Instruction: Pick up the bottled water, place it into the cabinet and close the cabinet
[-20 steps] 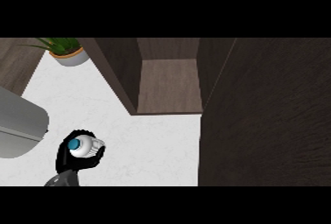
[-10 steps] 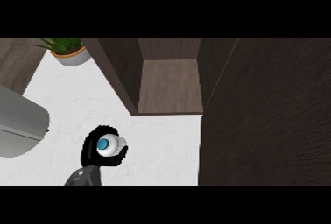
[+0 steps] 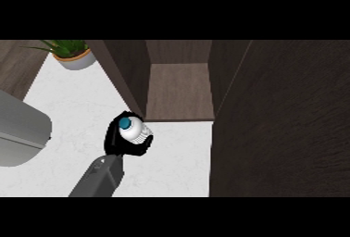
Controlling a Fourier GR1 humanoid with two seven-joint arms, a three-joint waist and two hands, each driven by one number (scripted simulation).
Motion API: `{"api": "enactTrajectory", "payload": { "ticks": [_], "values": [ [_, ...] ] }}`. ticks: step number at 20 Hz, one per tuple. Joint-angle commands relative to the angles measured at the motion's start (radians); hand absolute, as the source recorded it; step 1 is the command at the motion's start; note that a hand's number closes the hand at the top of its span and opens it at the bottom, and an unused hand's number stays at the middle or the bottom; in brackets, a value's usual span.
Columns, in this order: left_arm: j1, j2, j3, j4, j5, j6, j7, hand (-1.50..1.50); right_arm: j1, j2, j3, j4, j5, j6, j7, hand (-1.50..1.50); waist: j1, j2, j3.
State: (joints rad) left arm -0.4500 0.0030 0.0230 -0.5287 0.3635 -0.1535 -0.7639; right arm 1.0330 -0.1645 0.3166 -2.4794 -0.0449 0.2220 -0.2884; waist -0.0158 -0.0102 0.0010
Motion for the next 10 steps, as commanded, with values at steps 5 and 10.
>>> {"api": "enactTrajectory", "payload": {
  "ticks": [5, 10],
  "values": [
    [-0.057, -0.002, -0.250, -0.208, 0.099, 0.291, 0.115, 1.50, 0.001, -0.013, -0.032, -0.071, -0.053, -0.001, 0.039, -1.50, -0.005, 0.000, 0.000],
    [-0.095, -0.001, -0.311, -0.261, 0.130, 0.400, 0.157, 1.50, -0.014, 0.007, -0.040, -0.015, -0.053, 0.000, -0.006, -1.50, -0.023, 0.003, 0.000]
  ]
}}
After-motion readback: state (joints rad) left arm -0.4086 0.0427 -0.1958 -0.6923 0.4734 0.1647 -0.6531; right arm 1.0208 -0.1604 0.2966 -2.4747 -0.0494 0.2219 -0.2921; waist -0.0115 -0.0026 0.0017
